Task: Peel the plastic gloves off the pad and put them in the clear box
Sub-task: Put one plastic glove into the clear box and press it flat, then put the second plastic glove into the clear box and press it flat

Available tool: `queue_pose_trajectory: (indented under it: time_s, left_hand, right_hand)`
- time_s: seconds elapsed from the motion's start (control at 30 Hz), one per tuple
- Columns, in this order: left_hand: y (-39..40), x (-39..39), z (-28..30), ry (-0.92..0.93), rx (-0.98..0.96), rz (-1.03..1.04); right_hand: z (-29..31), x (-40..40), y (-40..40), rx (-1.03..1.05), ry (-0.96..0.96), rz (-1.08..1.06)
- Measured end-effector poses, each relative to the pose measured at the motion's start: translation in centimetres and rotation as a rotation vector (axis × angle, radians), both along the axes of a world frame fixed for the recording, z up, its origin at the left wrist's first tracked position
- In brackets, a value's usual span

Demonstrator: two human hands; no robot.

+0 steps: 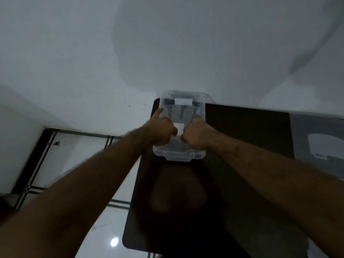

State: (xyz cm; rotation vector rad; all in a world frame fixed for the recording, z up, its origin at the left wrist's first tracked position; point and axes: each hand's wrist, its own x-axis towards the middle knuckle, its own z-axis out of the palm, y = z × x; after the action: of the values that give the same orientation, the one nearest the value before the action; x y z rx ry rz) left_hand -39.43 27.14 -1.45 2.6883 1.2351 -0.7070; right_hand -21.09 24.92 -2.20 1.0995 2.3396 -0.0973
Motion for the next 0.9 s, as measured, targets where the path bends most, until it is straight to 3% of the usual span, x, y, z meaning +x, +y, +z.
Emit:
queue_pose_trajectory:
  time_s: [0.2,0.37,0.5,0.63,0.77,0.9]
  left_hand:
    - [-5.5,1.5,3.3,-0.309,0.184,0.139]
    - [-13.9,9.0,5.6,-0.465,-0.012,0.109]
    - [-19.7,16.9,3.5,-0.528,-0.09,-0.021]
    - [-24.5,25.0,0.3,-0.532,-0.251,-0.067]
    - [-28.5,31.7,-2.1,-0.469,-0.447,-0.077]
    - [-31.9,36.4,-4.1,-0.387,-0.511,-0.113]
  right_hand:
    - [4.9,6.0,-5.5,0.097,0.396,-0.248]
    - [3.7,15.7,-14.2,0.184,0.558,-0.375]
    - [1.1,24.3,-23.0,0.196,0.527,-0.513]
    - [-0.1,31.2,-31.0,0.022,0.366,-0.673]
    - [-1.6,36.4,-37.9,-0.1,0.352,-0.795]
    - [-3.4,40.4,-43.2,-0.161,0.344,-0.827]
